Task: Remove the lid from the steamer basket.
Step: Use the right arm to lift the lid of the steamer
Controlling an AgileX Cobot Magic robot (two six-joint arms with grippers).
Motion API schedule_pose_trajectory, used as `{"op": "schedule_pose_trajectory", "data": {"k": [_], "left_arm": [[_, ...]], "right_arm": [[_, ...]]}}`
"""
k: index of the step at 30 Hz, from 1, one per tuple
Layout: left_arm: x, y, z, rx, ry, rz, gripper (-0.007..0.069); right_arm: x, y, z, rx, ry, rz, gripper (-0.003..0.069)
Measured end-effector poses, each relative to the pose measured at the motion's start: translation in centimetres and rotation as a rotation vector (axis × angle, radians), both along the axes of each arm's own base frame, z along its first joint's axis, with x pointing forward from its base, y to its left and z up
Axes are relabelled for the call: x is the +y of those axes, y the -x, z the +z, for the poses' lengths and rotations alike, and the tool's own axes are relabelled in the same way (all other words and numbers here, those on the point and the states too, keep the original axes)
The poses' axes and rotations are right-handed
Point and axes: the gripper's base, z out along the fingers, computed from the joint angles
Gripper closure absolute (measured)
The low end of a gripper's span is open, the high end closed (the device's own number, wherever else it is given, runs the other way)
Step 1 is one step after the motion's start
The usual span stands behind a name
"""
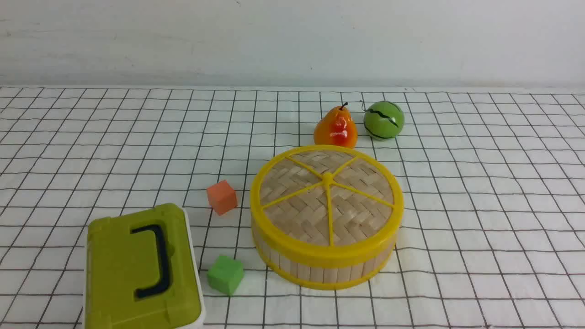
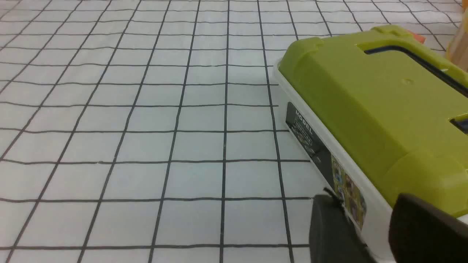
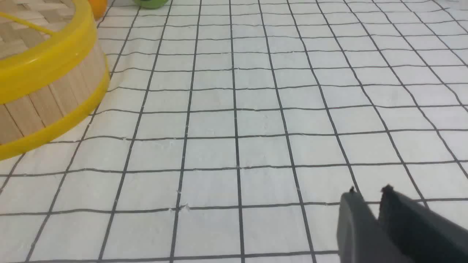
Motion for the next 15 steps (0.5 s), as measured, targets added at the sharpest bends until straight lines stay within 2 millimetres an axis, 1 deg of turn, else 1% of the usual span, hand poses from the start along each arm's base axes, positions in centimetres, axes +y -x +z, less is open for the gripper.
{"op": "schedule_pose_trajectory", "data": {"k": [15], "left_arm": [[0.00, 0.00, 0.00, 0.000, 0.000, 0.000, 0.0386]], "right_arm": [[0.00, 0.00, 0.00, 0.000, 0.000, 0.000, 0.0534]]}}
